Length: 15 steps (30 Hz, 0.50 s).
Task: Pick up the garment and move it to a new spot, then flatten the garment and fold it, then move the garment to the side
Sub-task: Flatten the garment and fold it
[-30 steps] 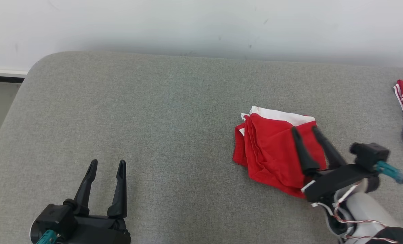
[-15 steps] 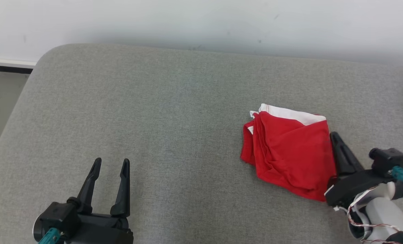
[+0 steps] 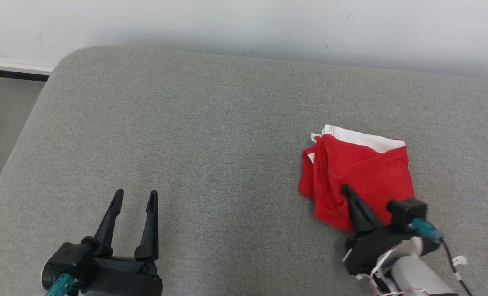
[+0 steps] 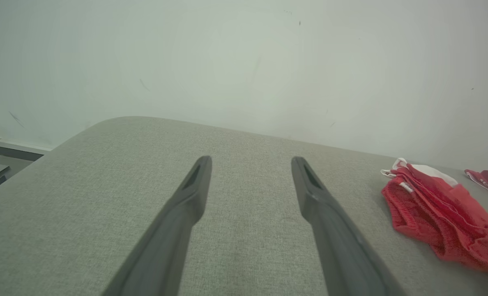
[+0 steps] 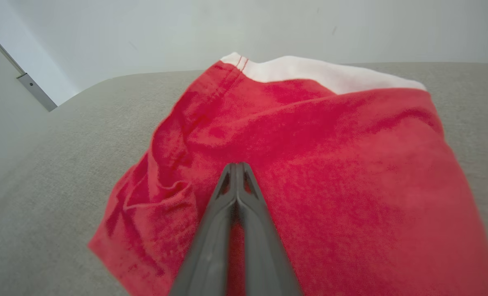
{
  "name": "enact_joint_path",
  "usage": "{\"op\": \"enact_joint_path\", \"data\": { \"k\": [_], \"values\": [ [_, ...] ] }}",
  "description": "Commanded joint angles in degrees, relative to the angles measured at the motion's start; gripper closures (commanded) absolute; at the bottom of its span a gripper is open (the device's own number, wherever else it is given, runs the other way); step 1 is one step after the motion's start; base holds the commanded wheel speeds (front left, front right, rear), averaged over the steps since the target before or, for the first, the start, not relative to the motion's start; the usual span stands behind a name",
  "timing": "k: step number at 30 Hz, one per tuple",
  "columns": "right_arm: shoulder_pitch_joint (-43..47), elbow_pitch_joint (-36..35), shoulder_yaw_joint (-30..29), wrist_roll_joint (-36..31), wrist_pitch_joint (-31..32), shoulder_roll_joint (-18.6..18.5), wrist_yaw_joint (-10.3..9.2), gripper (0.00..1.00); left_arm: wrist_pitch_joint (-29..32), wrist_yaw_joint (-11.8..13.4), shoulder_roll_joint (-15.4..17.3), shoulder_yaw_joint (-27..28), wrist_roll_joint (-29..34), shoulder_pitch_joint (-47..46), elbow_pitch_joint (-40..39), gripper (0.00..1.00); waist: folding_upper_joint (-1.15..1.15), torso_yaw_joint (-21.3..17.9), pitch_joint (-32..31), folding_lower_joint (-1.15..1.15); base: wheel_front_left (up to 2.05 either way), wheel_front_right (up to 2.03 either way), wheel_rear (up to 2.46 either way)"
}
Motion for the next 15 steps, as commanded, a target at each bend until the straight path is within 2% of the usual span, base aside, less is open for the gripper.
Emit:
{"op": "enact_joint_path", "data": {
  "k": [1,7,9,15],
  "values": [
    [0.58,-0.36,1.3,0.41,-0.21,0.63,-0.01,1.0,0.02,0.07,-0.12,-0.09,-0.29,-0.38,0.04,0.0,0.0,-0.05,0.03,0.0,0.0,0.0,0.0],
    [0.91,-2.87,6.3,2.58,-0.13,3.36,-0.01,1.0,0.02,0.07,-0.29,-0.4,-0.11,-0.75,-0.02,0.0,0.0,-0.36,0.06,0.0,0.0,0.0,0.0],
    [0.57,-3.93,7.13,1.64,-0.14,2.87,-0.01,1.0,0.02,0.07,-0.31,-0.44,0.01,-0.79,0.01,0.0,0.0,-0.67,0.03,0.0,0.0,0.0,0.0],
    [1.45,-10.83,1.49,0.66,-0.12,2.22,-0.01,1.0,0.01,0.07,0.17,0.05,0.36,-1.07,-0.01,0.0,0.0,-2.8,-0.27,0.0,0.0,0.0,0.0]
  ]
}}
